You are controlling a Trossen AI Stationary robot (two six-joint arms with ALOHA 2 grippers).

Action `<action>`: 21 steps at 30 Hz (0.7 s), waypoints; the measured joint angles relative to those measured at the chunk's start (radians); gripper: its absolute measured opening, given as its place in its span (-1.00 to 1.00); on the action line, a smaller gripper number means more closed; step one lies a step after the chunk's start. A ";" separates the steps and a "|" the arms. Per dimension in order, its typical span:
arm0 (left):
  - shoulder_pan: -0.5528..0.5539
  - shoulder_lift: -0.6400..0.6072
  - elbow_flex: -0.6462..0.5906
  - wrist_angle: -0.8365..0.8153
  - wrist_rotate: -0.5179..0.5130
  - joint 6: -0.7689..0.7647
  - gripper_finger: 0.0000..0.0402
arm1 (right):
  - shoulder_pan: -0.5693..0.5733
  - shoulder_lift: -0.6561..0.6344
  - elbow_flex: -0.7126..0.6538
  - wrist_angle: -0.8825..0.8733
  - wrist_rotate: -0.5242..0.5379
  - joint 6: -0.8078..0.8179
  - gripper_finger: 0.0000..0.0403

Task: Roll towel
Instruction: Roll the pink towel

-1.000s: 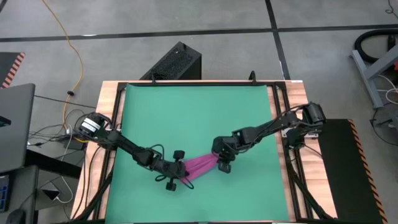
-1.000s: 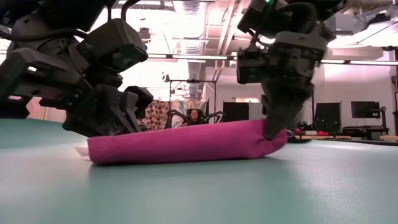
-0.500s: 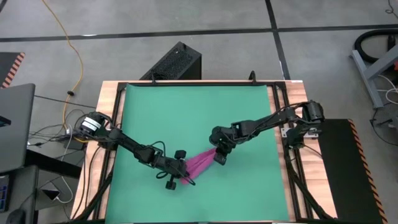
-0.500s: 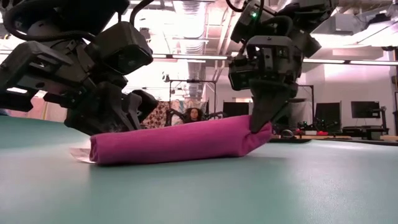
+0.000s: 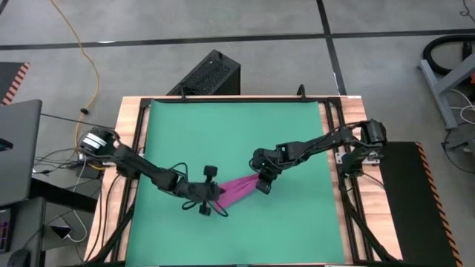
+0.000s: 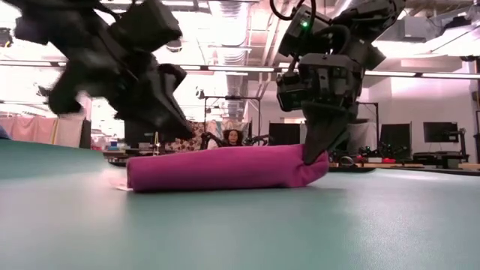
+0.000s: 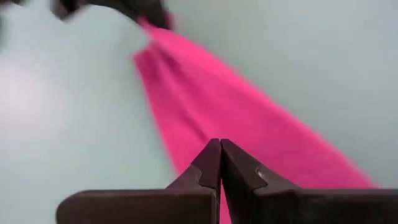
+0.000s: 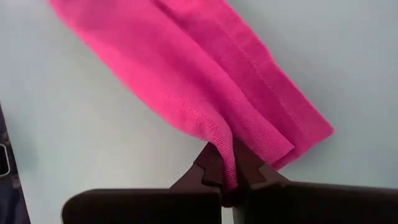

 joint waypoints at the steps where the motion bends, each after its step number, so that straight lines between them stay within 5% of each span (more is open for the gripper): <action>1: 0.013 0.005 -0.010 0.033 -0.014 0.054 -1.00 | 0.000 0.000 0.000 0.001 0.000 -0.004 -0.92; 11: 0.182 0.152 -0.024 0.237 0.281 0.200 -1.00 | 0.006 0.000 0.001 0.002 -0.002 -0.017 -0.92; 21: 0.220 0.184 -0.010 0.198 0.376 0.174 -1.00 | -0.077 0.000 0.001 0.036 -0.075 -0.035 -0.92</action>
